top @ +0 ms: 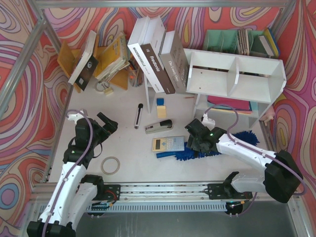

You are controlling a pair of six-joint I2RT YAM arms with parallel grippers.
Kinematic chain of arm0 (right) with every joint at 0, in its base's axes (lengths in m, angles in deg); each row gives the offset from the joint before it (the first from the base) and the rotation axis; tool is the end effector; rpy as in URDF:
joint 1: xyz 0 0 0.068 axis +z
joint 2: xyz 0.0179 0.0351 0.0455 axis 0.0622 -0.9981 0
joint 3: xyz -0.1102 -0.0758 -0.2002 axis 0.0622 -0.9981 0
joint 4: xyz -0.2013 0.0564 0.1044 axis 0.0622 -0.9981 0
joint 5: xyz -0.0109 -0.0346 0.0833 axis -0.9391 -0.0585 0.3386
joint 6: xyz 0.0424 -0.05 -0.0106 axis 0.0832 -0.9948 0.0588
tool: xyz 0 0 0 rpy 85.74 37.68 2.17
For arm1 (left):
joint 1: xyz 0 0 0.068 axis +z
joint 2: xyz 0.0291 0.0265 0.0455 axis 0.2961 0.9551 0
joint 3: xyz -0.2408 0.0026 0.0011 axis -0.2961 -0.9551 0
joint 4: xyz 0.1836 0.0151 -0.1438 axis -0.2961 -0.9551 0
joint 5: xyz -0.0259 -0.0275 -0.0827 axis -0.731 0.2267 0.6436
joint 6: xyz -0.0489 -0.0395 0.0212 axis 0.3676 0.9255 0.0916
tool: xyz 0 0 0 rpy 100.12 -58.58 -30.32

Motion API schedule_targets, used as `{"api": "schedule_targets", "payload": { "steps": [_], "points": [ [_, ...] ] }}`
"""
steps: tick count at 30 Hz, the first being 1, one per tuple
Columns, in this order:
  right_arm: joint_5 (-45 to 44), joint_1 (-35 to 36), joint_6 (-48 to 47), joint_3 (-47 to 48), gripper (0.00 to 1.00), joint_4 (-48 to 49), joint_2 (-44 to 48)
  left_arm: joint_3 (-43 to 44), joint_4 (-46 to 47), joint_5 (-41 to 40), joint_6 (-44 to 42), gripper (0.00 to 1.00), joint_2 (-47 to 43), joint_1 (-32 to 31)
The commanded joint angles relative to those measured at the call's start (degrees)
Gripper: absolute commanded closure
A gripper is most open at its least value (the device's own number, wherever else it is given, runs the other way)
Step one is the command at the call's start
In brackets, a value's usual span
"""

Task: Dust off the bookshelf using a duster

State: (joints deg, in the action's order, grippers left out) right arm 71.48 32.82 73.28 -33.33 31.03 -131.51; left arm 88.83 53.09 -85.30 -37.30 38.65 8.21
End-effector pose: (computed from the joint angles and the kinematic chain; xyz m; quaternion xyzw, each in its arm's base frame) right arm 0.1847 0.1193 0.1711 0.1883 0.9472 0.0743 0.2485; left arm 0.1714 -0.0252 0.2407 -0.2616 0.8104 -0.2171 0.4771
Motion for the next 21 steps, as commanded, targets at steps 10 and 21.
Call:
{"api": "schedule_targets", "payload": {
  "steps": [10, 21],
  "points": [
    [-1.06, 0.32, -0.2, -1.13, 0.42, 1.54, -1.76, -0.73, 1.3, 1.16, -0.58, 0.02, 0.02, -0.12],
    [-2.11, 0.21, -0.56, -1.48, 0.44, 1.92, -2.77, -0.91, 1.39, 1.4, -0.66, 0.02, -0.23, -0.12]
  ]
}}
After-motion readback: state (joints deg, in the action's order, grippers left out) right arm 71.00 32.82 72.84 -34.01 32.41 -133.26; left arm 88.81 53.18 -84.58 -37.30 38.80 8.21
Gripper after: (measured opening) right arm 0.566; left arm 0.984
